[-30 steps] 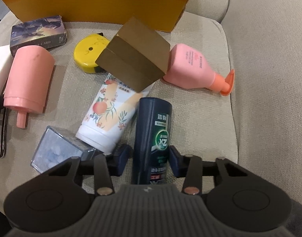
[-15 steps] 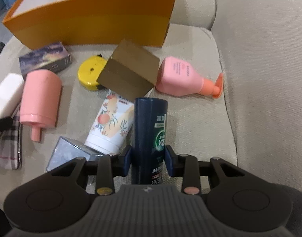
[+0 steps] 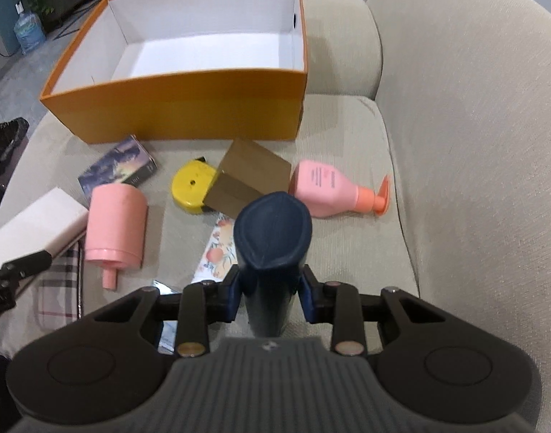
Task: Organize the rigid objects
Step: 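Carry the white box and shampoo bottle into the orange shoebox with both tools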
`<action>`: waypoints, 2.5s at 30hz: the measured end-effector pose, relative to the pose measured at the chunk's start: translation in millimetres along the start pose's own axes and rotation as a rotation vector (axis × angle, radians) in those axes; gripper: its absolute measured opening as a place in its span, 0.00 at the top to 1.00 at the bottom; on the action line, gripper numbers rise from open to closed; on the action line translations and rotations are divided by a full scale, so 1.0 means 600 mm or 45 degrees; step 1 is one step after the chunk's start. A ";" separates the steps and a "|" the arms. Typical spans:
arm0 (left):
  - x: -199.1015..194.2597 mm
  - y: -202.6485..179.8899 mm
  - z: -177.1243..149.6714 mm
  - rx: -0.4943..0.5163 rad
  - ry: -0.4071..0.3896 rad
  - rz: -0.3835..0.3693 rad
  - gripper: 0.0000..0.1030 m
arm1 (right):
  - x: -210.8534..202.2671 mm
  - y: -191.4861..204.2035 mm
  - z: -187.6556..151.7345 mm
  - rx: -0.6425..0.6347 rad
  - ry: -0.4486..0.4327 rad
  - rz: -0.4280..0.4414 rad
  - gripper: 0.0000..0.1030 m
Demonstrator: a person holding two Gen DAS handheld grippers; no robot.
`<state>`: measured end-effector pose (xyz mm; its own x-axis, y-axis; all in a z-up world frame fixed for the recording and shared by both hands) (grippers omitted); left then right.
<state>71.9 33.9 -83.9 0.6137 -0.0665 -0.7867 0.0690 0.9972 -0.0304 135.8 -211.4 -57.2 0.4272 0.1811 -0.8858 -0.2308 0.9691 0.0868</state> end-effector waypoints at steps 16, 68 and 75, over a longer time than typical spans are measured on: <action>-0.054 -0.013 0.053 0.035 -0.112 -0.045 0.32 | -0.075 0.027 0.032 -0.046 -0.137 0.043 0.69; 0.162 0.008 0.302 0.177 -0.252 0.205 0.34 | 0.209 0.146 0.367 -0.080 0.247 0.425 0.69; 0.174 -0.010 0.302 0.254 -0.212 0.242 0.34 | 0.237 0.153 0.394 -0.034 0.313 0.487 0.69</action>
<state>278.4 14.6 -54.0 0.7495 0.0991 -0.6546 0.0834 0.9667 0.2419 382.1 -57.0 -67.3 0.0871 0.4765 -0.8748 -0.3555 0.8352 0.4195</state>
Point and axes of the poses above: each gripper's, at about its wrist camera, not at the fingertips, and x roughly the way its jaws point, y to its left, z to its top, the point moved 4 cm from there along x, roughly the way its jaws point, and after that the axes turned 6 degrees about z, right-handed, at the moved point
